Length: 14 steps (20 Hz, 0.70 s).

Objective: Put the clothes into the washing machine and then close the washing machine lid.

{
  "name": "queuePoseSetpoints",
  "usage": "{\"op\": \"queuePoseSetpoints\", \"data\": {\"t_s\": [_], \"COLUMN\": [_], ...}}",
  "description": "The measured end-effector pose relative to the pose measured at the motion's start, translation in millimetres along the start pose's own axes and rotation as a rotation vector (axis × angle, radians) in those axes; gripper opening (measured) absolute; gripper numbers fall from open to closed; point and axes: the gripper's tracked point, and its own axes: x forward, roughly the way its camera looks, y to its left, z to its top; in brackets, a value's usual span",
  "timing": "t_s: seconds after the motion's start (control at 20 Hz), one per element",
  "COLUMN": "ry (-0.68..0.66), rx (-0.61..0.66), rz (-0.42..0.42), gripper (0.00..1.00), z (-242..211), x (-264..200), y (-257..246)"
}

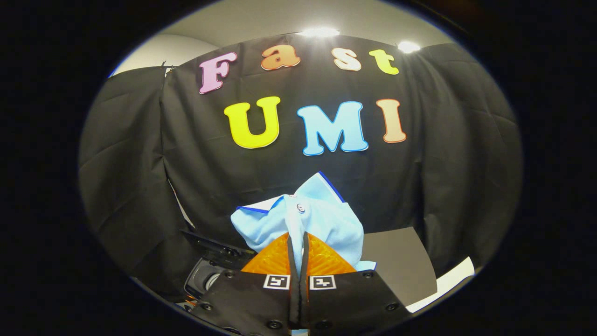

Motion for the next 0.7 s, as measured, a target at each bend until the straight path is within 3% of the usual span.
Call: {"op": "queuePoseSetpoints", "data": {"t_s": [0.7], "ry": [-0.061], "rx": [-0.006], "rz": [0.196], "gripper": [0.02], "z": [14.4], "x": [-16.7], "y": [151.5]}}
